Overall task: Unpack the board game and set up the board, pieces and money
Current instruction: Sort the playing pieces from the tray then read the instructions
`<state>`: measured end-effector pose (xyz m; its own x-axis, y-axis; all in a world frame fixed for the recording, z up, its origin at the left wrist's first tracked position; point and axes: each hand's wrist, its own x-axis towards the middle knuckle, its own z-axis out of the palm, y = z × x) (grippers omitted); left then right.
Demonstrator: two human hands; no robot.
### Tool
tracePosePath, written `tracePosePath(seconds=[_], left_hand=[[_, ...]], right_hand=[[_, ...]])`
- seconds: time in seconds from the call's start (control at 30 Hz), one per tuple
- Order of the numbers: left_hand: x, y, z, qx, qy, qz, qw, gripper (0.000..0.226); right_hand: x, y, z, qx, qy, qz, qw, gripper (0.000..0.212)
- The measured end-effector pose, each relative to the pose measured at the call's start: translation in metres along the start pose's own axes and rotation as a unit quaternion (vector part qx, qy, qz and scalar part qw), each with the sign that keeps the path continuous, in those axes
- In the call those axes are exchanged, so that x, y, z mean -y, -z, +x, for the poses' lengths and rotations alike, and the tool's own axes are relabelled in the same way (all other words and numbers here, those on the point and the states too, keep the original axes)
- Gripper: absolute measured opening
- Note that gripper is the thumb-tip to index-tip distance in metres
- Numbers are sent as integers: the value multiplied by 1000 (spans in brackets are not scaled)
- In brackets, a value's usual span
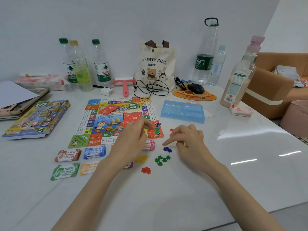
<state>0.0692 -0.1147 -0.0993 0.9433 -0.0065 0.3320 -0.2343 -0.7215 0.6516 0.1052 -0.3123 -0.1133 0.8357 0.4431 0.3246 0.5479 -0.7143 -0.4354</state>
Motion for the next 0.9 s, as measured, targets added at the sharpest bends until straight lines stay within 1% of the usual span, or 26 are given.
tracePosePath(seconds=[0.1, 0.17, 0.27, 0.4, 0.5, 0.63, 0.73, 0.77, 0.83, 0.9], left_hand=[[-1, -1, -1, 2, -2, 10, 1000, 33], [-3, -1, -2, 7, -3, 8, 1000, 33], [-4, -3, -2, 13, -4, 7, 1000, 32], [-3, -4, -3, 14, -3, 6, 1000, 32], [-2, -4, -3, 16, 2, 7, 1000, 32], [-5, -4, -3, 18, 1, 16, 1000, 31], [-6, -4, -3, 18, 0, 17, 1000, 30], [-5, -4, -3, 19, 2, 17, 1000, 30], [-4, -5, -3, 22, 6, 16, 1000, 31], [-3, -7, -3, 26, 5, 18, 999, 32]], right_hand=[[-13, 9, -5, -79, -45, -45, 995, 47], [-19, 14, -7, -99, -77, -99, 987, 41], [-21, 18, -12, -66, -96, -134, 984, 39], [-16, 18, -15, -18, -73, -146, 986, 41], [-15, 16, -17, -20, -59, -115, 991, 45], [-23, 6, -21, -22, 16, -21, 999, 54], [-23, 1, -22, -4, 43, 23, 999, 56], [-22, 1, -21, 0, 41, 29, 999, 56], [-20, 5, -18, -30, 0, 23, 999, 51], [-21, 13, -13, -69, -63, -42, 995, 44]])
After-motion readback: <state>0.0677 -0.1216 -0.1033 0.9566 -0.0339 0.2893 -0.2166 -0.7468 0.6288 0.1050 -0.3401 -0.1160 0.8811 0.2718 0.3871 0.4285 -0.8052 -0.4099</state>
